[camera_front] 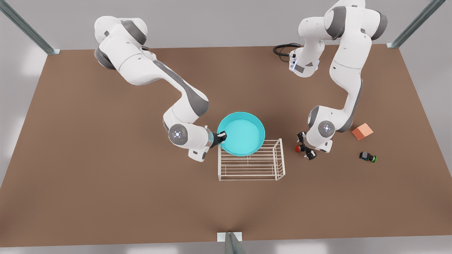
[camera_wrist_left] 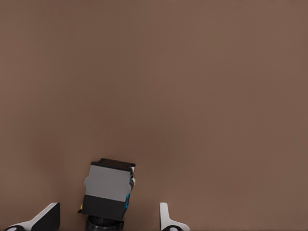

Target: Place the plate on the shelf with right arm and place the red button switch in the plate with left arm

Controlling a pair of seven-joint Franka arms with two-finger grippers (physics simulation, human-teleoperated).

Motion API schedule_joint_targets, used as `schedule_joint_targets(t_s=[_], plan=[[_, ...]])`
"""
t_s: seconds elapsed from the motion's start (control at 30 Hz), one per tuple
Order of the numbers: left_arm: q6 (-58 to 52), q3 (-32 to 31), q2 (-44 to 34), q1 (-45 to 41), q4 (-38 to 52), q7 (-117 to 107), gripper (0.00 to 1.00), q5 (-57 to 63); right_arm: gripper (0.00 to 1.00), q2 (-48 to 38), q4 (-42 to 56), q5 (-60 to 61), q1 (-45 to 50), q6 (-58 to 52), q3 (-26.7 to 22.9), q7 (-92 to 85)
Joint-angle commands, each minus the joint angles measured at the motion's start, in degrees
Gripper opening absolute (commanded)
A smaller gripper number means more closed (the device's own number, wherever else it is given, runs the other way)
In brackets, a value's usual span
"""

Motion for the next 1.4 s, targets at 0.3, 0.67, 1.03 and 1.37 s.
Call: schedule_joint_targets(t_s=[0.3, 0.67, 1.03, 1.37], plan=[[1.07, 0.88, -0.14, 0.00, 0.17, -7.47, 0.43, 0.89, 0.33, 4.03, 2.23, -0.33, 6.65, 15.77, -3.87, 30.20], [-30.39, -7.20, -4.44, -0.44, 30.93, -8.52, 0.44, -6.05, 1.00, -17.06, 1.97, -16.04, -24.80, -21.58, -5.10, -16.52], [-26.79, -16.52, -4.80, -5.54, 30.05, -10.11, 0.44, -5.09, 1.00, -20.05, -13.68, -21.51, -35.71, -14.38, -4.57, -28.16], [-22.72, -16.35, -1.45, -8.18, 28.47, -7.76, 1.00, 4.32, 1.00, -19.88, -13.68, -21.96, -35.53, -14.90, -4.49, -27.28]])
